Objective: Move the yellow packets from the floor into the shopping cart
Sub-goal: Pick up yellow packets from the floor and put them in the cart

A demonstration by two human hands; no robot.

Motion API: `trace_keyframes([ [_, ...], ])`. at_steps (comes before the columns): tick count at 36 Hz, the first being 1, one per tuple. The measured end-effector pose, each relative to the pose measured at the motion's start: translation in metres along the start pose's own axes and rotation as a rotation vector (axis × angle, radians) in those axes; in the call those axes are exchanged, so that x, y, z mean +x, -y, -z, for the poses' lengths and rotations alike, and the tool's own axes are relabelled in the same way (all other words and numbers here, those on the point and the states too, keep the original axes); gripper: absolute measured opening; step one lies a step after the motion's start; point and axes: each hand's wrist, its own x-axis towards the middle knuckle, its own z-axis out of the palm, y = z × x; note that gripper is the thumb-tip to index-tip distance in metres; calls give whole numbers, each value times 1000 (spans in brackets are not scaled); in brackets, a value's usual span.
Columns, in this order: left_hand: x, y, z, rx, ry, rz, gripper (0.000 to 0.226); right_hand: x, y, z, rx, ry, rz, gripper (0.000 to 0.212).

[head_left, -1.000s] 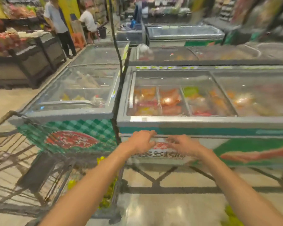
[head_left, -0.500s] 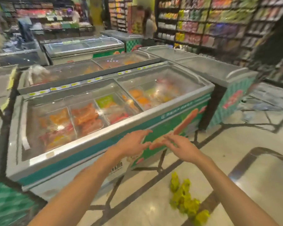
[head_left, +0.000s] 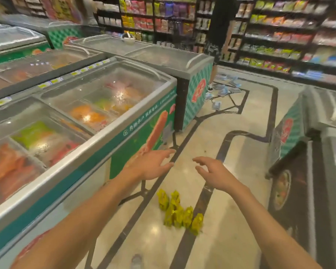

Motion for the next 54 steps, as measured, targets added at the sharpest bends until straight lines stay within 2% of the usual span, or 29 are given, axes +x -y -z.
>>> trace_keyframes([
  [5, 43, -10, -14, -1, 63, -65, 48, -1, -30, -10, 48, -4, -124, 34],
  [10, 90, 9, -39, -26, 154, -114, 46, 17, -51, -32, 90, -21, -255, 32],
  [15, 128, 44, -70, -43, 259, -109, 45, 49, -62, -66, 132, 25, -365, 32],
  [24, 199, 117, -143, -65, 393, -61, 45, 115, -106, -153, 210, 139, -519, 17],
  [26, 217, 132, -165, -63, 410, -39, 45, 129, -122, -176, 209, 173, -557, 21],
  [29, 237, 149, -203, -55, 448, -5, 45, 148, -146, -210, 228, 229, -589, 29],
  [34, 263, 176, -271, -126, 531, 52, 50, 174, -186, -268, 213, 268, -662, 28],
  [37, 273, 193, -320, -138, 581, 95, 51, 190, -220, -318, 252, 340, -646, 43],
  [38, 276, 199, -338, -138, 594, 105, 51, 195, -230, -334, 251, 365, -698, 45],
  [42, 282, 220, -419, -128, 649, 117, 44, 214, -270, -401, 203, 471, -789, 31],
  [48, 297, 258, -542, -162, 712, 201, 44, 232, -334, -509, 157, 508, -779, 32],
  [54, 313, 277, -645, -266, 742, 261, 39, 244, -390, -598, 130, 455, -738, 37],
])
